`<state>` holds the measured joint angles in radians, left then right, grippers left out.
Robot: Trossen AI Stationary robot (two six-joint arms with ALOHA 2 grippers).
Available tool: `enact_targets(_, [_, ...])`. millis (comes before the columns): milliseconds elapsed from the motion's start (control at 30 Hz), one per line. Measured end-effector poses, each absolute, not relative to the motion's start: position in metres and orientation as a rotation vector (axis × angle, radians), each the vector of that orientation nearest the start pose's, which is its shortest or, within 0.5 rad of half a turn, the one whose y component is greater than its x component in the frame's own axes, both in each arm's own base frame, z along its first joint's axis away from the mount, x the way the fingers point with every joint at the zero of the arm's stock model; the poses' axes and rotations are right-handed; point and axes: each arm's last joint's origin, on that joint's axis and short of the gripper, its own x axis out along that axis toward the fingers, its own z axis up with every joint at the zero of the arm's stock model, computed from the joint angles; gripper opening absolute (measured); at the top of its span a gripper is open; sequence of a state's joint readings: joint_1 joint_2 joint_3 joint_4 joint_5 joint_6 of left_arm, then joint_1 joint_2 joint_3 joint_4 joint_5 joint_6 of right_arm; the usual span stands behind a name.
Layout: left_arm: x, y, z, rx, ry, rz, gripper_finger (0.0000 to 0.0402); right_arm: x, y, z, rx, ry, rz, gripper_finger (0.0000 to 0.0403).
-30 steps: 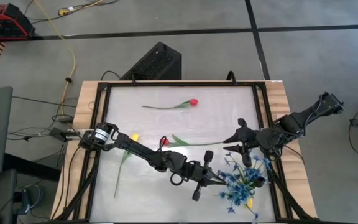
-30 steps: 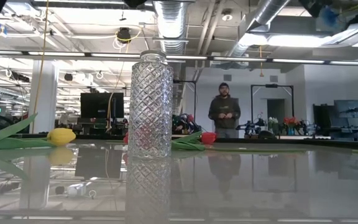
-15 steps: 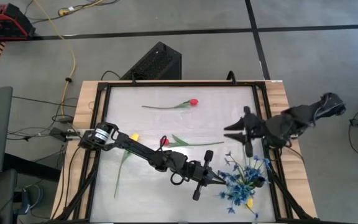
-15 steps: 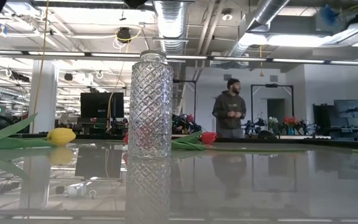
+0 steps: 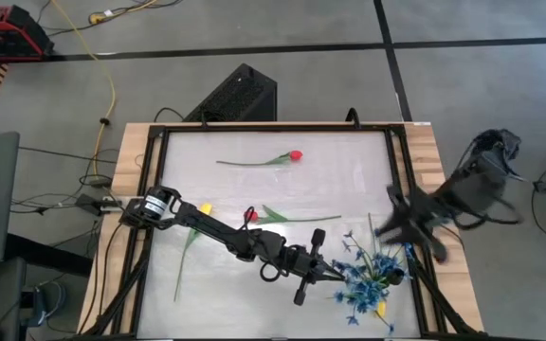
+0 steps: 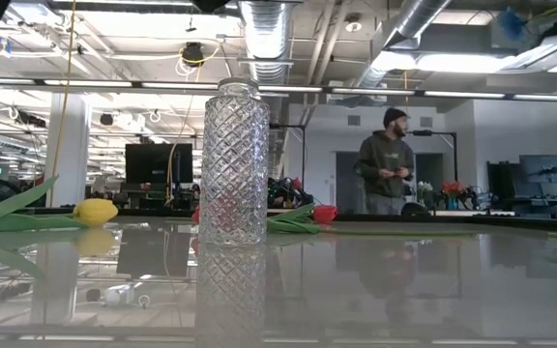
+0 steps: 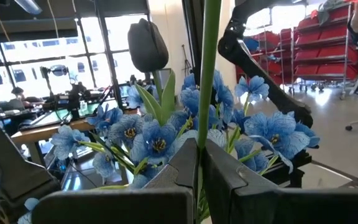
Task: Sort flowers into vase by color
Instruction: Put the black flower into the blue vase
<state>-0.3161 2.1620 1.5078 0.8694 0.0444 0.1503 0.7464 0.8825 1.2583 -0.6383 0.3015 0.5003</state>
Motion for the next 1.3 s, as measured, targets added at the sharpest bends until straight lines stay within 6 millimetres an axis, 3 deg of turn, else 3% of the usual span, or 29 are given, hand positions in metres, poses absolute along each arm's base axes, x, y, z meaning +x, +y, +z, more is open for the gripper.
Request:
enact_targets(200, [0.468, -0.154, 0.242, 0.122, -0.242, -0.342, 0.0, 0.099, 0.144, 0.43, 0.405, 0.366, 0.65, 0.0118])
enact_targets(367, [0.468, -0.154, 0.242, 0.122, -0.239, -0.342, 0.0, 0.085, 0.183, 0.415, 0.549, 0.525, 0.655, 0.0118])
enact_targets(667, [0.468, -0.153, 0.242, 0.122, -0.241, -0.338, 0.0, 0.063, 0.239, 0.346, 0.784, 0.944, 0.209, 0.0118])
enact_targets(833, [0.468, -0.153, 0.241, 0.123, -0.237, -0.337, 0.0, 0.054, 0.262, 0.315, 0.85, 1.034, 0.007, 0.0118])
enact_targets(1067, [0.469, -0.151, 0.242, 0.122, -0.238, -0.332, 0.0, 0.056, 0.289, 0.273, 0.688, 1.099, -0.095, 0.0118])
enact_targets(1300, [0.469, -0.15, 0.242, 0.115, -0.236, -0.331, 0.0, 0.074, 0.288, 0.245, 0.546, 1.15, -0.268, 0.0118])
